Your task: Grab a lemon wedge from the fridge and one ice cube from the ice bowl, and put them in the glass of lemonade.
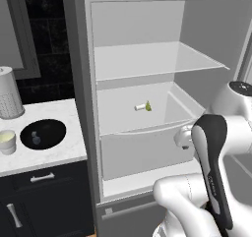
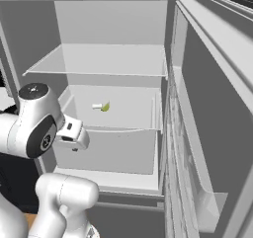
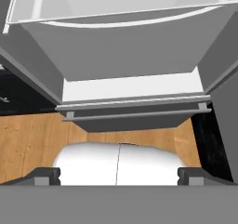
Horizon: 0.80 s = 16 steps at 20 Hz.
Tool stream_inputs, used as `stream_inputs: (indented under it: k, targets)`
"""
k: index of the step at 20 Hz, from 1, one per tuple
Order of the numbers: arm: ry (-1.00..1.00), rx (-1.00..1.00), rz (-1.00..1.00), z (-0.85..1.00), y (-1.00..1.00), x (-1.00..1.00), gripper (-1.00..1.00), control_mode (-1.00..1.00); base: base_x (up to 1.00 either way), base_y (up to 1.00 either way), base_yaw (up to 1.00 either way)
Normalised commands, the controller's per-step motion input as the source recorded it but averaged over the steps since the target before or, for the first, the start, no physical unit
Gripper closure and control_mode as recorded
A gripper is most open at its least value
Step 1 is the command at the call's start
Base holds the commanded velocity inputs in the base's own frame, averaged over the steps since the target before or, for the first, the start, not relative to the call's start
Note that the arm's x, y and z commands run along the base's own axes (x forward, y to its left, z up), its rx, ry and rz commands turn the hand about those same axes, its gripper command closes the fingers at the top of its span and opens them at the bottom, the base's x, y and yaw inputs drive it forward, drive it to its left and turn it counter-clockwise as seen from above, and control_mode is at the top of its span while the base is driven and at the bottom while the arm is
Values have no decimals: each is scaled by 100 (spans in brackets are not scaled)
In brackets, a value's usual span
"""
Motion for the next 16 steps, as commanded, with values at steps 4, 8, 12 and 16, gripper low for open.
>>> stream_inputs:
  k: [4,8,12,16]
  targets:
    - [-7,1,-1,0,1,5,-100,-100,0,0,0]
    - [-5,0,-5,0,22,28,-100,-100,0,0,0]
    - [-12,1,-6,6,1,58,-100,-100,0,0,0]
    - [-19,1,-11,32,0,68,-100,-100,0,0,0]
